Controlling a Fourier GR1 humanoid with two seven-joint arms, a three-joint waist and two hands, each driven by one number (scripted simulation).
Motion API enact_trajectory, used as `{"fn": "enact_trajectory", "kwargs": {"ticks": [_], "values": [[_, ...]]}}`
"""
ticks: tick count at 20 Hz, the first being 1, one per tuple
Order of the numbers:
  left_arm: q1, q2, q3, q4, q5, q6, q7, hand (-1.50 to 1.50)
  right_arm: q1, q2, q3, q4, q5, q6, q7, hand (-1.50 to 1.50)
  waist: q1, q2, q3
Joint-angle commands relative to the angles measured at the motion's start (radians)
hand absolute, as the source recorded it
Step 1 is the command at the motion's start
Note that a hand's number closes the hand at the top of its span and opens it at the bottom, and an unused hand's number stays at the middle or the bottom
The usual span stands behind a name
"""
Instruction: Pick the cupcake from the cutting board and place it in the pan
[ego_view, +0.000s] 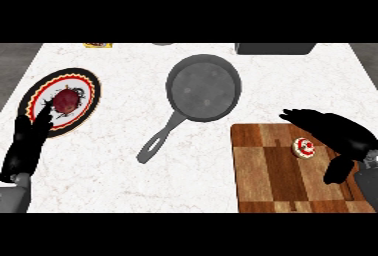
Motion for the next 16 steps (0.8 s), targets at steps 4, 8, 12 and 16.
{"fn": "enact_trajectory", "kwargs": {"ticks": [4, 8, 12, 16], "values": [[0.039, -0.039, 0.013, -0.018, -0.028, -0.024, -0.019, 0.0, -0.064, 0.139, 0.041, 0.06, 0.1, 0.017, 0.087, -1.5, 0.005, 0.0, 0.0], [0.017, 0.009, 0.063, -0.096, -0.022, -0.074, 0.082, 0.0, -0.076, 0.05, -0.043, 0.125, 0.112, 0.033, -0.037, -1.5, 0.004, 0.0, 0.0], [-0.07, -0.061, 0.062, 0.088, -0.078, -0.035, -0.019, 0.0, -0.038, 0.082, -0.025, 0.176, 0.191, -0.046, -0.04, -1.5, -0.003, 0.002, 0.0], [-0.018, -0.033, 0.079, -0.014, -0.074, -0.058, 0.024, 0.0, -0.058, 0.085, 0.001, 0.202, 0.242, -0.166, -0.142, 1.5, 0.003, 0.001, 0.0]]}}
